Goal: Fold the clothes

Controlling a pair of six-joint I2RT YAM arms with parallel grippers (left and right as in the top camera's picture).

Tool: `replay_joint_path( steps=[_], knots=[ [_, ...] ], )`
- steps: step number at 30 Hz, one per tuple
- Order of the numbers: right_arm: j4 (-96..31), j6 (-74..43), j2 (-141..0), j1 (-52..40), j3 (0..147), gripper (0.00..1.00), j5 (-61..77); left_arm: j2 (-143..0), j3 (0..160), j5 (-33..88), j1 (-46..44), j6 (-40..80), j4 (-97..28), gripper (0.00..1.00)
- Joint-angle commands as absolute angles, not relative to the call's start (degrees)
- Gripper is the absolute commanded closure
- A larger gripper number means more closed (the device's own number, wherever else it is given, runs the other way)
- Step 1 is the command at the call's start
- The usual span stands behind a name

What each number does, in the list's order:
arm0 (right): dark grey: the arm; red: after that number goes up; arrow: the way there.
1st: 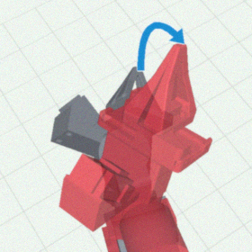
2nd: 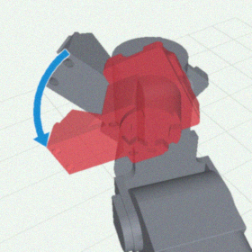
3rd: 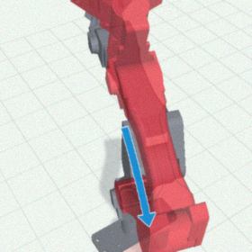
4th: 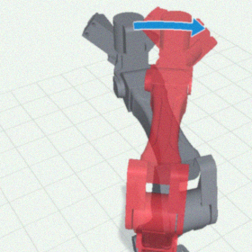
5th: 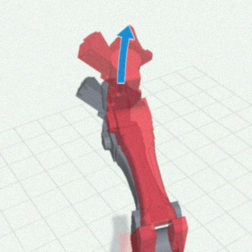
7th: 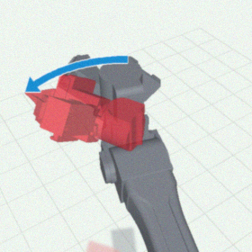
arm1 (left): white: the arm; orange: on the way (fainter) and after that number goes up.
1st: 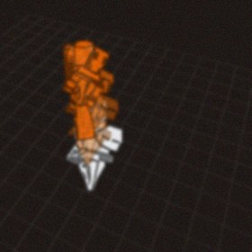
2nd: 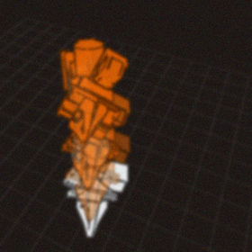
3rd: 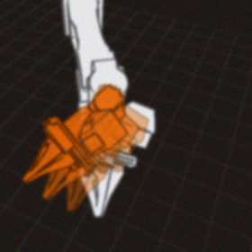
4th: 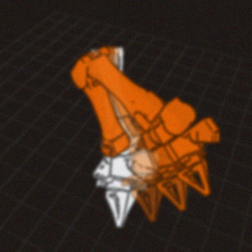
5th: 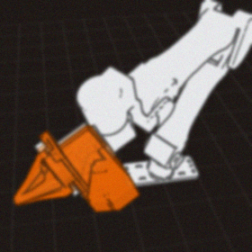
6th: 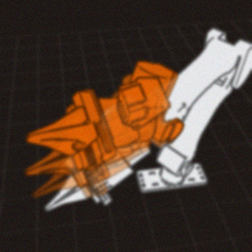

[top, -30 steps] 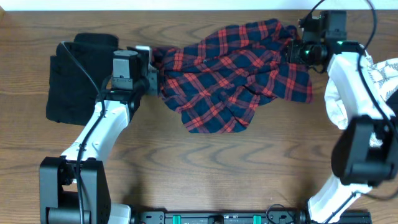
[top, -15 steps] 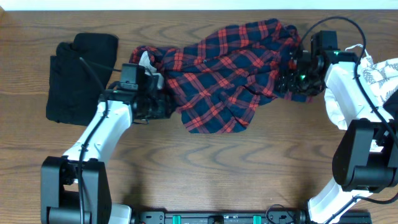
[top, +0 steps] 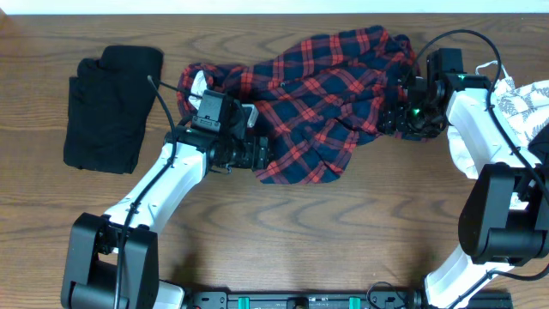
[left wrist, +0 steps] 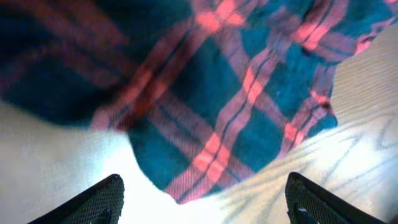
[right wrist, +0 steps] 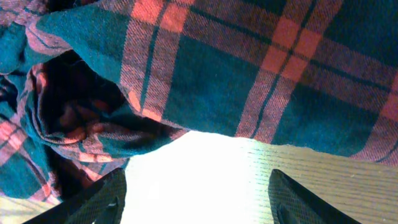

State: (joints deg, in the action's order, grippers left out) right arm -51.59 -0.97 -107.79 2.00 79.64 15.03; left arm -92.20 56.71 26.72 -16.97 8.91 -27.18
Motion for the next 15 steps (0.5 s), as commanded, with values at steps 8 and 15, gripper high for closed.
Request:
replay_joint_path(
  steps=[8, 15],
  knots=[
    [-51.79, -0.38, -108.38, 1.43, 79.29, 0.29, 15.46, -92.49, 55.2, 26.55, -17.69, 14.13, -35.16, 0.16],
    [-52.07, -0.38, -108.38, 1.43, 79.29, 0.28, 15.46, -94.17, 52.07, 26.57, -19.59, 16.97, -28.93, 0.1]
  ],
)
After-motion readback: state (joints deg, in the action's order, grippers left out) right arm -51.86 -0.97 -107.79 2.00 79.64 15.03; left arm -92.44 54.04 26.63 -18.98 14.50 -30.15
